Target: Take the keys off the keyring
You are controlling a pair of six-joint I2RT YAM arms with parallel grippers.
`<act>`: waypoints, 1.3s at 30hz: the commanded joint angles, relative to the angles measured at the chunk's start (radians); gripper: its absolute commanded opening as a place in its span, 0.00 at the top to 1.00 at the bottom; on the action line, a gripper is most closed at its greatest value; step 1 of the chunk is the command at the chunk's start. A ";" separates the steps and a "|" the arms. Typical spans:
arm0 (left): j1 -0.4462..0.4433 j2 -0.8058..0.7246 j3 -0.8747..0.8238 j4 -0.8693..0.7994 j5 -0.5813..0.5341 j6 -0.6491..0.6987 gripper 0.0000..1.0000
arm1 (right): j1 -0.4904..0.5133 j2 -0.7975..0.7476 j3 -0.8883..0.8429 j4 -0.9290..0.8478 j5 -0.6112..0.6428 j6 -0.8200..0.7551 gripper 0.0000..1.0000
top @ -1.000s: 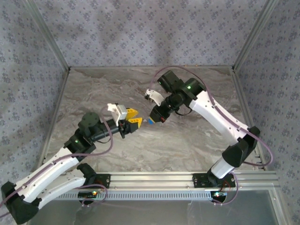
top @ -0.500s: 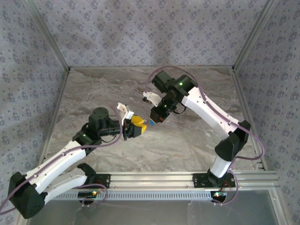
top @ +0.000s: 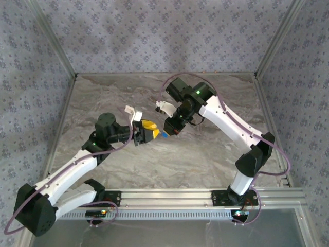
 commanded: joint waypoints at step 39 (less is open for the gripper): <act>-0.063 0.083 0.097 -0.098 0.028 0.085 0.76 | 0.001 -0.009 0.044 0.000 -0.061 -0.005 1.00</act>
